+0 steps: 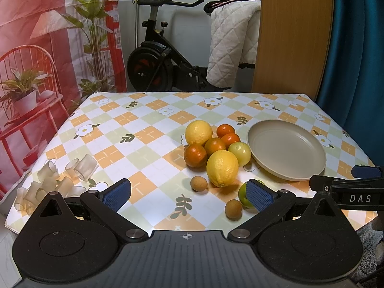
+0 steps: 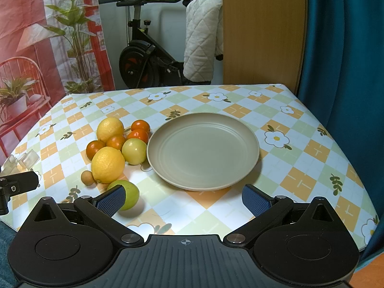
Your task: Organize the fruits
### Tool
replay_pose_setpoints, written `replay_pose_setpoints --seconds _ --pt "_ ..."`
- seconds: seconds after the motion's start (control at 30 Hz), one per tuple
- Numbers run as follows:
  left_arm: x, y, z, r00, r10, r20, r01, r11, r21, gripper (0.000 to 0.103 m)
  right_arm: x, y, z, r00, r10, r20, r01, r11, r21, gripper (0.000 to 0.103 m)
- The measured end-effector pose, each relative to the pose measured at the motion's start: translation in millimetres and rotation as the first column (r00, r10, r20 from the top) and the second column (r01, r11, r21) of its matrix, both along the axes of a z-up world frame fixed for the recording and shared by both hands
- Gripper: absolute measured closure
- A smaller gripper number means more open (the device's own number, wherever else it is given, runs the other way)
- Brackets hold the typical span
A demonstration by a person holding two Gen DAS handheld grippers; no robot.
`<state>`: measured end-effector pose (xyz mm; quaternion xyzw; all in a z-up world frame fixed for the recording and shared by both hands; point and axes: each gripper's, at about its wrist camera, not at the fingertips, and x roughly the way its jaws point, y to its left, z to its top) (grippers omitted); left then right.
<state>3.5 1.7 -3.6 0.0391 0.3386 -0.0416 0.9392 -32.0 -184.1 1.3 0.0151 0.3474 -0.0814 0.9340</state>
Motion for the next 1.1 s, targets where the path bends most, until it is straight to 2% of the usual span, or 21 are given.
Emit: replay_pose_setpoints --seconds 0.77,0.9,0.97,1.1 --pt "2 8 -1 1.000 0.013 -0.009 -0.014 0.999 -0.035 0.001 1 1 2 1.000 0.020 0.008 -0.020 1.000 -0.006 0.000" --pt "4 14 0 1.000 0.021 0.002 -0.021 0.998 -0.067 0.003 2 2 1 0.999 0.032 0.015 -0.032 0.999 -0.018 0.000" --pt "7 19 0 1.000 0.030 0.006 -0.029 0.996 -0.085 0.008 3 2 0 0.999 0.033 0.017 -0.033 0.999 -0.028 0.000" --pt "16 26 -1 0.999 0.046 0.015 -0.044 0.992 -0.119 0.008 10 0 -6 0.998 0.061 0.027 -0.059 0.997 -0.043 0.001"
